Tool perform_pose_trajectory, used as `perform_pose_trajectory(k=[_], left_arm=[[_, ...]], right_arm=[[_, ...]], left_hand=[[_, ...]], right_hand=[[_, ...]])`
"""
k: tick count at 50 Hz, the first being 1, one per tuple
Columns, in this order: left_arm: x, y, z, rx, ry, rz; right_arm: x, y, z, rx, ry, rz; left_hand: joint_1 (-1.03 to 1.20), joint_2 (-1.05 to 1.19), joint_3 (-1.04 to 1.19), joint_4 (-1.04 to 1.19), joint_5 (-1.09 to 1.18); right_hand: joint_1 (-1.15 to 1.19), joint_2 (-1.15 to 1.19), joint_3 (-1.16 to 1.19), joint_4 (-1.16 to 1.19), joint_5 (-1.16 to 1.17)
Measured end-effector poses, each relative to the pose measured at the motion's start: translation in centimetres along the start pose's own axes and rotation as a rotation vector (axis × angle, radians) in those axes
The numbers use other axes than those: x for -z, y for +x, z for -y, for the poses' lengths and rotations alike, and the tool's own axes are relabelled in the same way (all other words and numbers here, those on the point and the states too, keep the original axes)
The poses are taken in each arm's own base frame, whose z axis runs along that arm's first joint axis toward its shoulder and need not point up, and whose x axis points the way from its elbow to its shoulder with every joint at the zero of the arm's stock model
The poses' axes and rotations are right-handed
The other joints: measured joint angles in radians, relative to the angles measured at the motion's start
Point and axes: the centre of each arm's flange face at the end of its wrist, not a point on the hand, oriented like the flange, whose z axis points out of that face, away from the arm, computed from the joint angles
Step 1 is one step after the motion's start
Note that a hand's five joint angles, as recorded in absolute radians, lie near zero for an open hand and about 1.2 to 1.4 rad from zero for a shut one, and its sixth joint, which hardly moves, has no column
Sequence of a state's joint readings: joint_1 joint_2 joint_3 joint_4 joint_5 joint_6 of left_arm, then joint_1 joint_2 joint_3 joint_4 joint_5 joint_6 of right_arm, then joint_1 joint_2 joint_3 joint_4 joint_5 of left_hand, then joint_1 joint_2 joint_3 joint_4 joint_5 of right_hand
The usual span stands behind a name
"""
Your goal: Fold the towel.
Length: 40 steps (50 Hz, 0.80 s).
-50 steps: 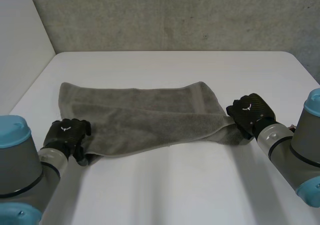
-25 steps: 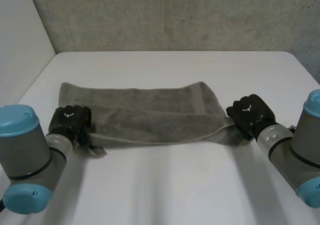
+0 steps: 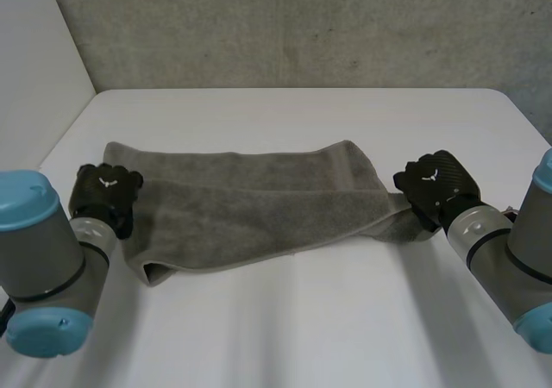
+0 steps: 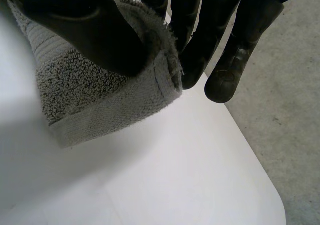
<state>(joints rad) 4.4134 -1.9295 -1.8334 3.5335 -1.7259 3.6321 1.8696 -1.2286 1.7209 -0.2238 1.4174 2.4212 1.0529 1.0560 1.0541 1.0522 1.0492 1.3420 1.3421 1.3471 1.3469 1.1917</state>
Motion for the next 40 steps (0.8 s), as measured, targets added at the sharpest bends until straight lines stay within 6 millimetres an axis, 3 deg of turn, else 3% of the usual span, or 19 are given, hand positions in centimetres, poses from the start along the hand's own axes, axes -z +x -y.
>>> perform_pose_trajectory(k=[5,10,16,23,29,40], left_arm=[[0.8,0.8,0.0,0.014,0.002,-0.040],[2.2,1.1,1.2,0.086,0.032,-0.074],[4.0,1.5,2.5,0.171,0.060,-0.113],[5.6,2.8,2.0,0.181,0.028,-0.173],[5.7,3.6,0.9,0.163,-0.013,-0.196],[3.9,3.8,-0.9,0.159,-0.061,-0.174]], right_arm=[[0.0,-0.1,-0.1,0.000,-0.003,0.004],[0.0,-0.1,-0.1,-0.001,-0.005,0.005],[0.0,-0.1,-0.2,-0.001,-0.008,0.007],[0.0,-0.2,-0.3,-0.001,-0.010,0.011],[0.0,-0.3,-0.3,-0.001,-0.012,0.013],[0.0,-0.4,-0.4,0.000,-0.015,0.017]], left_hand=[[-0.058,-0.062,-0.062,-0.061,-0.056],[-0.271,-0.275,-0.277,-0.268,-0.276],[-0.301,-0.299,-0.310,-0.295,-0.314],[-0.316,-0.316,-0.325,-0.311,-0.330],[-0.353,-0.357,-0.363,-0.348,-0.368],[-0.355,-0.361,-0.366,-0.348,-0.372]], right_hand=[[0.000,0.000,0.000,0.001,0.000],[0.000,0.000,0.000,0.001,0.000],[0.000,0.000,0.000,0.001,0.000],[0.000,0.000,0.000,0.001,0.000],[0.000,0.000,0.000,0.001,0.000],[0.000,0.000,0.000,0.001,0.000]])
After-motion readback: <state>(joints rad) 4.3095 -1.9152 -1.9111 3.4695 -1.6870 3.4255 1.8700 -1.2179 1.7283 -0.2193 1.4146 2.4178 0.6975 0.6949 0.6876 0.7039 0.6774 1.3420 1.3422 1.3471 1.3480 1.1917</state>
